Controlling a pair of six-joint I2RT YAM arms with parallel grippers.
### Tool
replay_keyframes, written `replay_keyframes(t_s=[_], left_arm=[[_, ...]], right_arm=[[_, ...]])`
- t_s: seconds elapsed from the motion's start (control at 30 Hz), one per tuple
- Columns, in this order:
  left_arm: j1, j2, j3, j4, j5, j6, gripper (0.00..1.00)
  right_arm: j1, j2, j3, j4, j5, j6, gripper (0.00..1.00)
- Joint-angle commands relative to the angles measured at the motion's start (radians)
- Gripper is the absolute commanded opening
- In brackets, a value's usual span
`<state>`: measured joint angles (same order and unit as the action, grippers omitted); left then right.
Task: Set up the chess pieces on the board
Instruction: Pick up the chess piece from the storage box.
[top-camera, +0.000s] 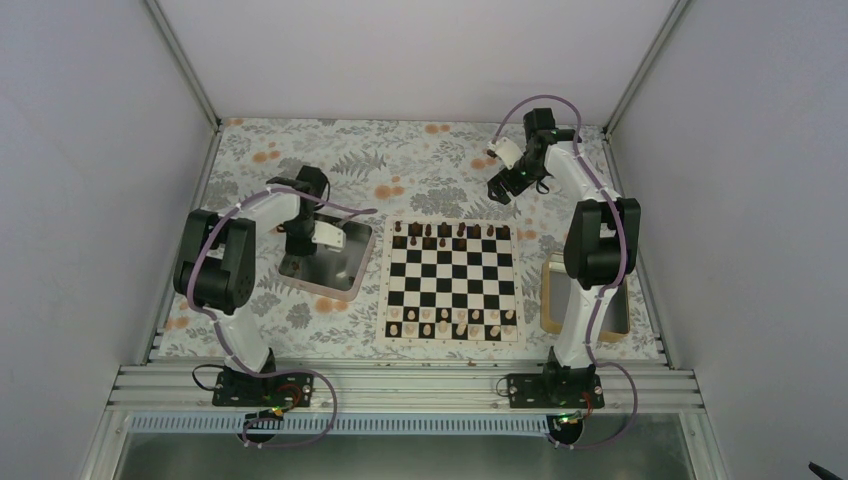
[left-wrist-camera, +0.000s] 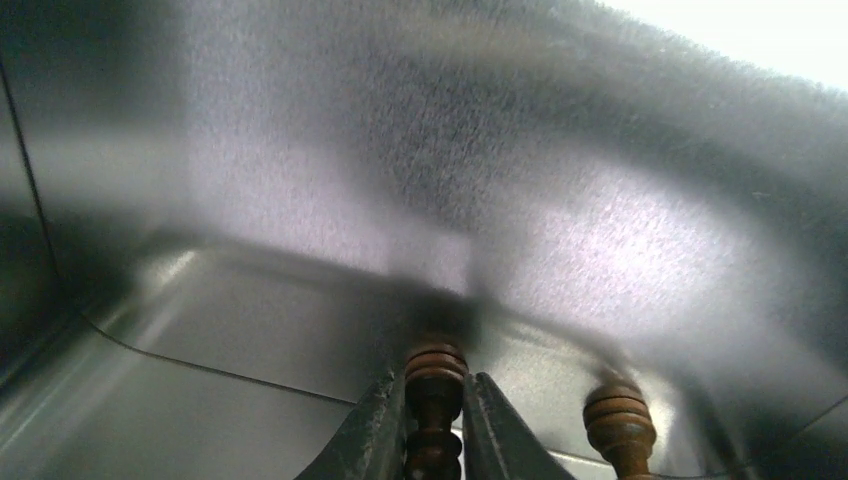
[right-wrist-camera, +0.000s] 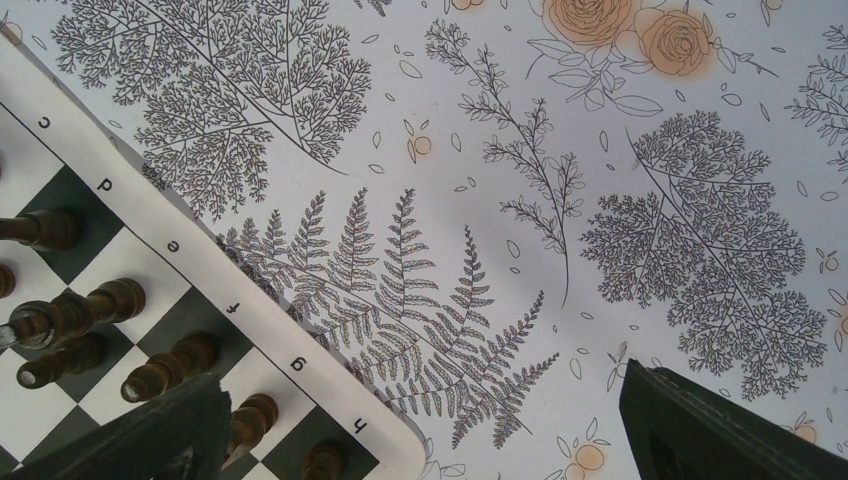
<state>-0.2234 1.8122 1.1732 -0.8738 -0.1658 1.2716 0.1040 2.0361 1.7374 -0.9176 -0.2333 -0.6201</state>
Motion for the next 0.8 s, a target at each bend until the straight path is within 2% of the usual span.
replay_keyframes(t_s=[0.0,0.13,0.37,0.77], left_arm=[[-0.018,0.013,0.013,-0.031,-0.027,-0.011,0.13],[-0.038,0.008,0.037,-0.051,-0.022,-0.021,0.08],[-0.080,0.005,0.104,-0.068,-0.019,-0.020,0.08],[-0.167,0.128,0.261,-0.065,-0.014,-0.025,0.09]], right_arm=[[0.005,0.011,-0.008,-0.007,-0.012,-0.011,1.00],[0.006,0.008,-0.010,-0.006,-0.011,-0.013,1.00],[0.006,0.008,-0.011,-0.007,-0.011,-0.015,1.00],[0.003,0.004,-0.015,-0.007,-0.008,-0.017,1.00]])
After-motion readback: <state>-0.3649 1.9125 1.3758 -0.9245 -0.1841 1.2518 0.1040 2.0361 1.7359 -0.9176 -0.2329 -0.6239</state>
